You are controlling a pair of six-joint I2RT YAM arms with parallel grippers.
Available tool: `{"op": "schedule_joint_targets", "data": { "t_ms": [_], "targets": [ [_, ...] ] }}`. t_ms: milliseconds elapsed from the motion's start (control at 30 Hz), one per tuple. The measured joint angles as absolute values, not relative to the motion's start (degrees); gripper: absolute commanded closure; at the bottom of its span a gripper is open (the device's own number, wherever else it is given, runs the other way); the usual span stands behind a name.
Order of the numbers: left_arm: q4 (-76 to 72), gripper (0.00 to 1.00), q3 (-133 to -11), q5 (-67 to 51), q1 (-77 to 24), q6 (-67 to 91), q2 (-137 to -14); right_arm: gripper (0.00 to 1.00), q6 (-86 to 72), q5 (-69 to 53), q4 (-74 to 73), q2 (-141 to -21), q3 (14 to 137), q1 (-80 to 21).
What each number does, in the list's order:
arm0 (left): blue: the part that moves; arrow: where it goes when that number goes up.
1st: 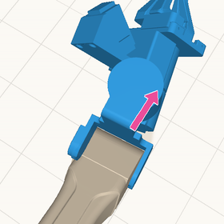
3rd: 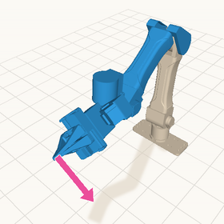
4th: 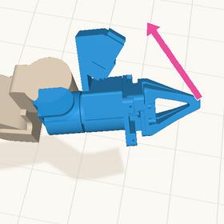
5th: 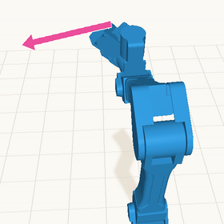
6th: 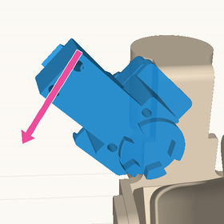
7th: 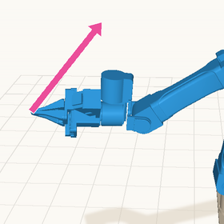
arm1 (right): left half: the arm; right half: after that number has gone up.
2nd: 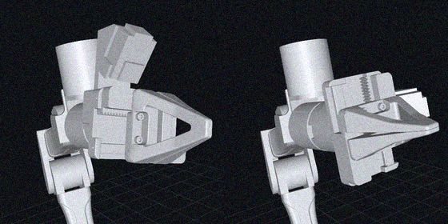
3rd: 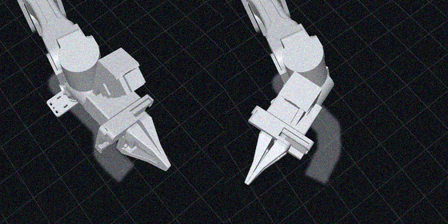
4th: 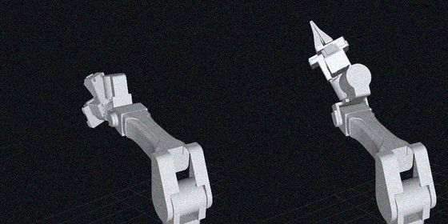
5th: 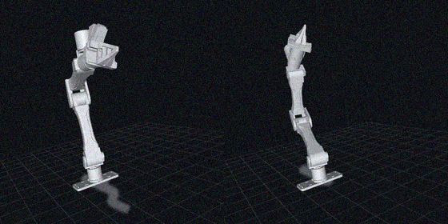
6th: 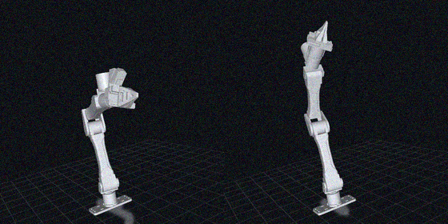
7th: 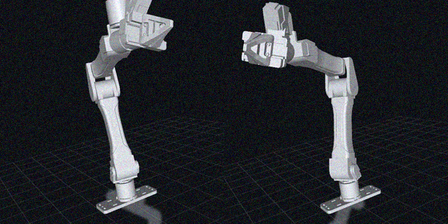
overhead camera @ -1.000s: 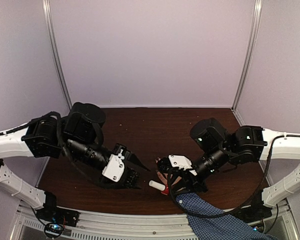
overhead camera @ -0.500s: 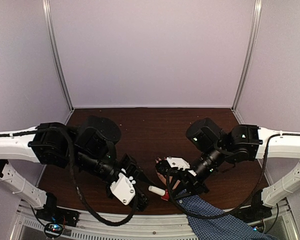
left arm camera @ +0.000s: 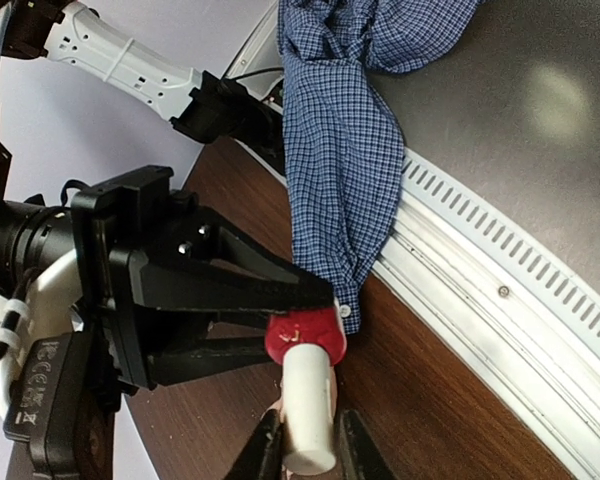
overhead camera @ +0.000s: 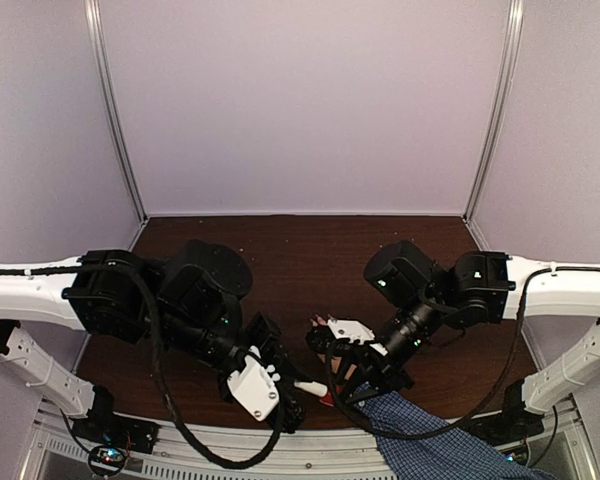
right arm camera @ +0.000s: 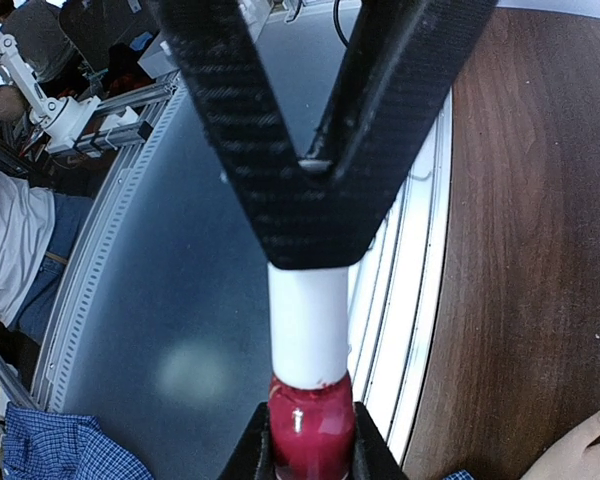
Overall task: Paint the nails
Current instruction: Unscrew the cap of the nail polish bottle.
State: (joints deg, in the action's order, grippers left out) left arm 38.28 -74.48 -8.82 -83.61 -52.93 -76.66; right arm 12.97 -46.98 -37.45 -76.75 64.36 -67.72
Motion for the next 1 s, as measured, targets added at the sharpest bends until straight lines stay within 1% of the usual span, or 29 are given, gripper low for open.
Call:
{"op": "schedule_joint_targets", "data": {
  "t_ms": [100, 233, 433, 767, 1000],
  "targets": [
    [38.2, 0.93, -74.7, -8.3, -83.7, -53.0, -76.9, 1.00, 12.7, -47.1, -37.6, -76.8, 64.4, -67.7],
    [38.2, 1.00, -74.8, -7.6, -83.7, -52.3, -77.1, 1.00, 12.5, -46.7, -37.7, -76.8, 64.4, -67.7],
    [39.2, 1.00, -75.8, -5.2, -83.7, -48.7, -78.3, 1.00, 12.6, -42.5, -38.2, -76.1, 64.4, -67.7],
    [38.2, 1.00, -78.5, -5.1, -79.9, -37.8, -79.8, 1.00, 12.8, -29.6, -36.2, -70.1, 62.7, -67.9],
    [38.7, 1.00, -80.2, -3.9, -78.5, -30.3, -82.3, 1.00, 14.6, -20.0, -36.8, -69.4, 62.3, -70.1]
  ]
}}
